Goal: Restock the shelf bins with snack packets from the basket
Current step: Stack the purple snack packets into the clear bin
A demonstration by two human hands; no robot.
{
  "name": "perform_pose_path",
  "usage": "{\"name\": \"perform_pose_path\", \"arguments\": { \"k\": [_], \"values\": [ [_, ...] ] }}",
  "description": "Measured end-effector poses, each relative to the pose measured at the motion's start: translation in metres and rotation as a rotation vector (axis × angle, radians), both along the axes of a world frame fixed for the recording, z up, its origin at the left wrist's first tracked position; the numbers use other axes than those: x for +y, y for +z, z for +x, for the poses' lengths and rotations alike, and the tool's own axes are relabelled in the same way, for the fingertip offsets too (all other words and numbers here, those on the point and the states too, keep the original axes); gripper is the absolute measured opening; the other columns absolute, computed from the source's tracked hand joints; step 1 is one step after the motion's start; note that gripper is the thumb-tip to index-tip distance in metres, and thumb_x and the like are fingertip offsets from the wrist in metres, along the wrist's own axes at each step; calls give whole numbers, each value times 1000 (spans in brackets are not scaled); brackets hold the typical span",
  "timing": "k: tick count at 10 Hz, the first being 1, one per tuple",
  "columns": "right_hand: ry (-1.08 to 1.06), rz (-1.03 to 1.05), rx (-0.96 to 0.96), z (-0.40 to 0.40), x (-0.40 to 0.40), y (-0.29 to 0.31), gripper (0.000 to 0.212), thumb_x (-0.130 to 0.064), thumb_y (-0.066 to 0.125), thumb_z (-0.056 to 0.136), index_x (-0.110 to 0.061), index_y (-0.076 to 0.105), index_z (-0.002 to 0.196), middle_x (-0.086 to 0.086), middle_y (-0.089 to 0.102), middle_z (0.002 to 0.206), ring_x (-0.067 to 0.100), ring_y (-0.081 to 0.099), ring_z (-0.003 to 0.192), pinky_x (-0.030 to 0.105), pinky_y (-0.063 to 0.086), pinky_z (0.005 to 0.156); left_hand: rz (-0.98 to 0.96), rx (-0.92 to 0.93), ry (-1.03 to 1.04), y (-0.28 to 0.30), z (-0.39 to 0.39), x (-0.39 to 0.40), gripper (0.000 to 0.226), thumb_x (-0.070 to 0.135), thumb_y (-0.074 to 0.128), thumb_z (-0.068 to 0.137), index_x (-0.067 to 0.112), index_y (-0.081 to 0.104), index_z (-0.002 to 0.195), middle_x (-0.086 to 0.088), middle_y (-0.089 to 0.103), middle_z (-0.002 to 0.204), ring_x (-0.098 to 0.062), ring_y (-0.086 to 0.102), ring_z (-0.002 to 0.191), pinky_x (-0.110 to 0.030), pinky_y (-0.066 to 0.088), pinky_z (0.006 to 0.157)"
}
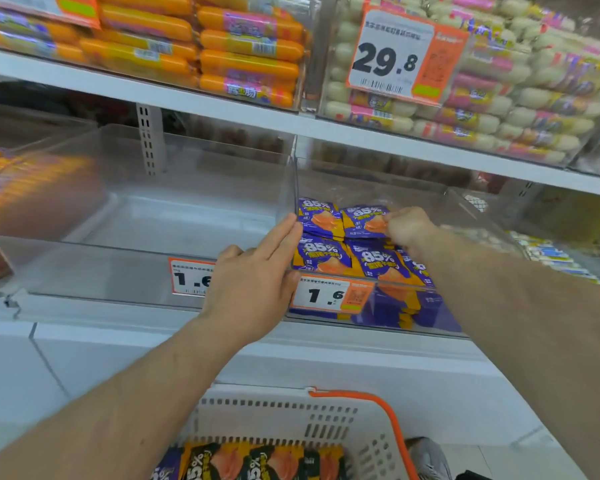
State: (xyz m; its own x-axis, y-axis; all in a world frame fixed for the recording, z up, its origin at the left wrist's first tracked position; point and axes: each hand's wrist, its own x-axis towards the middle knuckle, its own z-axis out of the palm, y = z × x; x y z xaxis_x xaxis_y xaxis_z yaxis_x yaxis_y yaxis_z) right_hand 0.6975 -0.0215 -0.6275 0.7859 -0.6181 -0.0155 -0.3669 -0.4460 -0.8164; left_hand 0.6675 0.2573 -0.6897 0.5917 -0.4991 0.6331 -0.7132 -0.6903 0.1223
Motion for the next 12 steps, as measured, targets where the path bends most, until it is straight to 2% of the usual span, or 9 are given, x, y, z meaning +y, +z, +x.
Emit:
{"name": "perform_pose_path", "arguments": {
  "k": [1, 3, 6, 7, 8, 9, 10, 11, 12],
  "values": [
    [19, -85, 60, 6, -5, -8, 34, -6, 57, 91, -4, 62, 125, 18, 61, 126, 34, 59, 116, 34, 49, 82, 4, 11, 3, -1, 0, -1, 61, 40, 35, 88, 8, 52, 137, -6, 48, 147, -23, 70, 73, -35, 47, 63],
    [38, -231, 146, 9, -4, -14, 33, -10, 59, 89, -5, 64, 121, 18, 62, 125, 34, 58, 117, 41, 49, 98, 3, 9, 1, 0, -1, 0, 61, 39, 36, 88, 6, 53, 136, -8, 48, 146, -24, 69, 71, -35, 46, 62],
    [13, -595, 331, 12, 2, -13, 35, -8, 46, 95, -7, 60, 128, 11, 59, 132, 30, 57, 117, 34, 50, 94, 14, 8, 11, -1, -1, 0, 61, 39, 35, 88, 7, 52, 137, -7, 48, 146, -21, 68, 69, -34, 45, 63],
    [36, -632, 380, 9, 5, -9, 33, -10, 47, 94, -9, 63, 123, 12, 61, 128, 30, 59, 105, 32, 49, 81, 16, 47, -17, 5, -5, 1, 57, 38, 41, 91, 11, 48, 141, -3, 44, 150, -18, 69, 79, -34, 45, 71],
    [-46, -633, 333, 0, 13, -1, 22, -17, 54, 91, -4, 66, 104, 17, 65, 112, 32, 59, 89, 31, 45, 67, -57, 212, -34, 9, -6, 2, 60, 37, 51, 96, 23, 32, 151, 8, 25, 159, -14, 58, 114, -36, 35, 97],
    [-132, -722, -1, -20, 38, 7, 23, -20, 55, 88, -9, 68, 103, 16, 60, 115, 38, 58, 105, 38, 50, 81, -249, 123, -119, 17, -12, 12, 47, 33, 51, 85, 15, 56, 128, -12, 52, 135, -31, 58, 109, -46, 47, 92],
    [6, -885, -579, -52, 83, 6, 20, -15, 52, 79, -10, 69, 88, 14, 61, 97, 35, 59, 93, 39, 48, 76, -189, -94, -203, 16, -20, 23, 23, 20, 52, 77, 13, 59, 98, -13, 57, 95, -35, 58, 81, -42, 49, 69],
    [206, -844, -859, -85, 130, -24, 10, -11, 55, 74, -7, 64, 75, 13, 60, 77, 28, 55, 77, 36, 43, 67, 92, 186, -269, 2, -33, 41, 24, 18, 50, 84, 16, 65, 101, -4, 65, 99, -30, 63, 90, -36, 50, 75],
    [295, -646, -805, -110, 173, -85, 6, -9, 57, 71, -7, 63, 70, 8, 59, 69, 18, 49, 69, 28, 38, 64, 498, 591, -109, -33, -32, 69, 31, 24, 50, 92, 27, 61, 121, 3, 62, 124, -20, 57, 111, -31, 47, 91]
  ]
}}
